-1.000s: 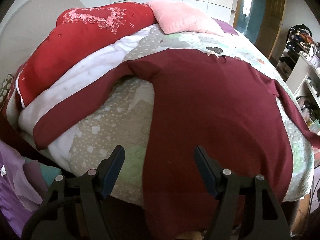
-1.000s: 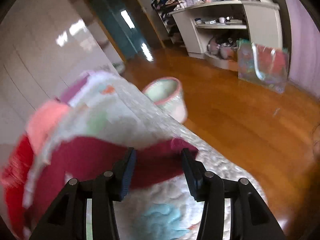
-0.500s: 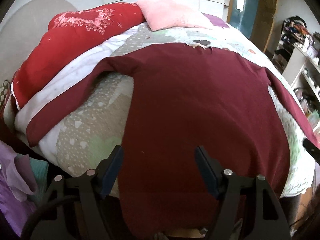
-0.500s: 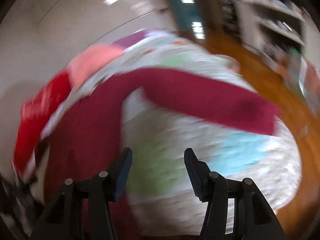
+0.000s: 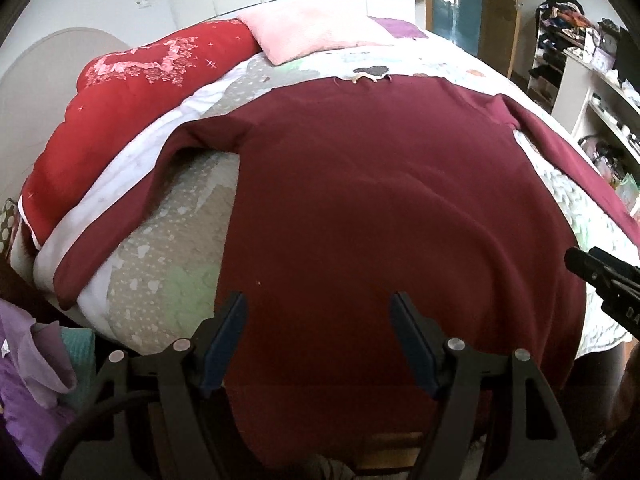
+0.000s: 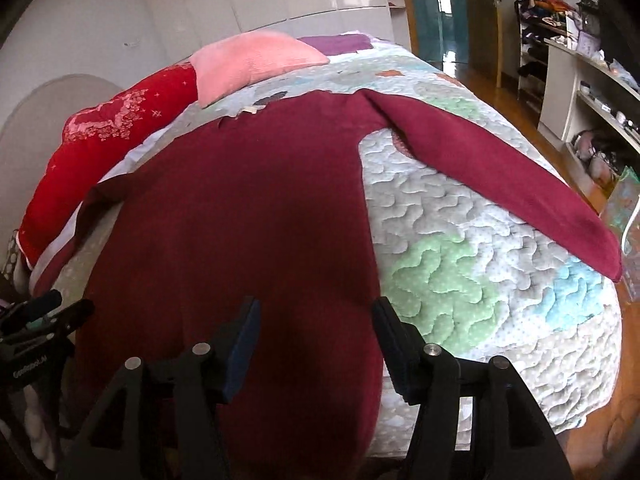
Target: Fold small clothes
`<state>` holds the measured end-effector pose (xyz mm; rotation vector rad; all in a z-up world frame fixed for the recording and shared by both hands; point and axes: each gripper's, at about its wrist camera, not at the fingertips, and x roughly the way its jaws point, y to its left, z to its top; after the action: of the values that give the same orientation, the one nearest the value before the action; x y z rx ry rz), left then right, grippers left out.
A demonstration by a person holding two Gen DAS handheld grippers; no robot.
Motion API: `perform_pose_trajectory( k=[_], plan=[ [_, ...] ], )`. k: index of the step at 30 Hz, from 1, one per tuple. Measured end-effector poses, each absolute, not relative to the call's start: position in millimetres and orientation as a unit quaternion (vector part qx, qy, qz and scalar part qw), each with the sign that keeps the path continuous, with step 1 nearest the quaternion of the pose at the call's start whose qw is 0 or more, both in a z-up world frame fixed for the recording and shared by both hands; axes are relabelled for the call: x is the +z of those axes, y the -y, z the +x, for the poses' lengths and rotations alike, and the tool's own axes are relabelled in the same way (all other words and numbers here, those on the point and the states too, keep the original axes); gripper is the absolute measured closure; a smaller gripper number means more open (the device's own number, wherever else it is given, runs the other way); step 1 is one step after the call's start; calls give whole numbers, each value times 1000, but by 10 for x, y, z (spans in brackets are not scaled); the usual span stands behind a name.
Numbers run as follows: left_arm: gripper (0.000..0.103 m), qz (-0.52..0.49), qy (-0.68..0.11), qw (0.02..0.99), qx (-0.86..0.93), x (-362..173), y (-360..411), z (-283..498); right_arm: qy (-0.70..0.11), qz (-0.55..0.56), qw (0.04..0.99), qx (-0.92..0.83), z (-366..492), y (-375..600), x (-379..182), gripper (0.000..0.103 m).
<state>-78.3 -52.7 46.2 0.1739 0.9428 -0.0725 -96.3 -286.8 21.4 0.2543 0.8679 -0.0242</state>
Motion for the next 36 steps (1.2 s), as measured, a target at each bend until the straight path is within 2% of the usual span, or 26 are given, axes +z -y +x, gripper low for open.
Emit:
perform_pose_trajectory(
  k=[6, 22, 36],
  plan=[
    [30, 84, -458, 884, -37, 439, 527, -786, -427, 119, 896, -8, -963, 2820, 175, 40],
    [30, 78, -481, 872, -51, 343, 557, -765, -435, 112, 894, -17, -956, 2807, 114, 31],
    [30, 78, -487, 868, -52, 318, 571, -763, -434, 143, 889, -20, -972, 2968, 77, 30]
  ],
)
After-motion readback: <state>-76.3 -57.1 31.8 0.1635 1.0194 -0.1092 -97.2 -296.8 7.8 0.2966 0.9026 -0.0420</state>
